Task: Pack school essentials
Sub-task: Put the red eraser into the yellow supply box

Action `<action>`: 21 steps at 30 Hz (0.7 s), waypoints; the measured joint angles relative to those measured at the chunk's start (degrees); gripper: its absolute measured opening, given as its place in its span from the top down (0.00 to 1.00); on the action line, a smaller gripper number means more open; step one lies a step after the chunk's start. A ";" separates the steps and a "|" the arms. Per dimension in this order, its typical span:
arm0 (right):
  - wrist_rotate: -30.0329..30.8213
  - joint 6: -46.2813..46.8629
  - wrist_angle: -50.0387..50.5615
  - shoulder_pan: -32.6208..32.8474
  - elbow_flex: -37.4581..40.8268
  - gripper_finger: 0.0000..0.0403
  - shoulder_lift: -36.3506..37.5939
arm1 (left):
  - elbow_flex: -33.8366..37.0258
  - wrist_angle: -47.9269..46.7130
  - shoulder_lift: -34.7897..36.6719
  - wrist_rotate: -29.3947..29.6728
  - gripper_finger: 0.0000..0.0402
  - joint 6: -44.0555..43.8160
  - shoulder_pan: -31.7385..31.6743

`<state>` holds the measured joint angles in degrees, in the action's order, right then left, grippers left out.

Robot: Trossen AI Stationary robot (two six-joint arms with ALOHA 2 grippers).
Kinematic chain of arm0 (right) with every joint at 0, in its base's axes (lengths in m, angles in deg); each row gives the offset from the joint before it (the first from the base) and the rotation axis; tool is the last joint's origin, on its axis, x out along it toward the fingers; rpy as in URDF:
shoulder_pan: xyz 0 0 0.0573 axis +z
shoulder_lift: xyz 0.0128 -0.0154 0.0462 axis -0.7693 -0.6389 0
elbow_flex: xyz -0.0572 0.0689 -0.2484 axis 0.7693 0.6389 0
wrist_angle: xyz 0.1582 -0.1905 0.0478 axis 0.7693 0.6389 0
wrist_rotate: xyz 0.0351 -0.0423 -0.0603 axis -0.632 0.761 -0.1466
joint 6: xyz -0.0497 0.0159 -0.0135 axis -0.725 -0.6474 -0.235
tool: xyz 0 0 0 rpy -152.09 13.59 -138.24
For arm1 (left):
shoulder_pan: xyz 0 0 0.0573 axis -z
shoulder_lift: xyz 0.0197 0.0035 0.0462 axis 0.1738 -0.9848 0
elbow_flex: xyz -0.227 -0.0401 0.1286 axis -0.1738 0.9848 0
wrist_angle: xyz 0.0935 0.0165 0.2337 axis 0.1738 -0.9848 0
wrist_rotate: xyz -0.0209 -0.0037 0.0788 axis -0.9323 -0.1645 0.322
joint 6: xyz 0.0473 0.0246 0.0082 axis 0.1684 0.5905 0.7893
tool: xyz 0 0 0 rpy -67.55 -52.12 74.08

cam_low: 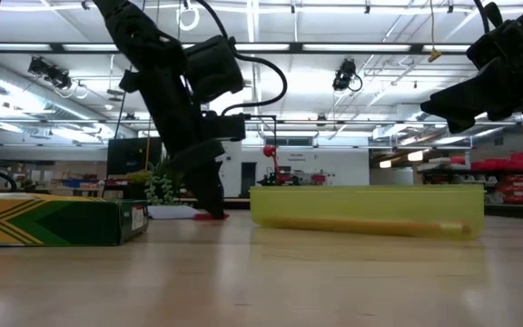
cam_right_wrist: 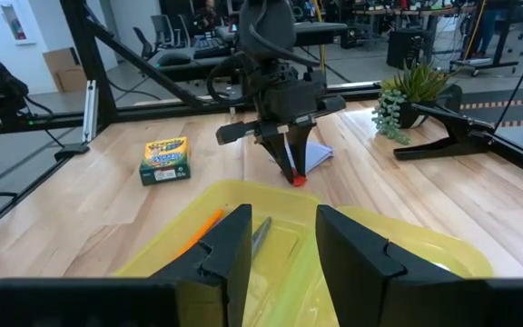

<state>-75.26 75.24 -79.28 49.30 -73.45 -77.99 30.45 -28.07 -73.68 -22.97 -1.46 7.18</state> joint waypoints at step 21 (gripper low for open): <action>0.00 0.00 0.00 0.00 0.00 0.67 0.00 | -14.34 -6.55 -0.01 0.26 0.86 6.05 3.00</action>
<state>-75.26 75.24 -79.28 49.30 -73.45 -77.99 16.11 -34.61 -73.69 -22.71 4.58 10.18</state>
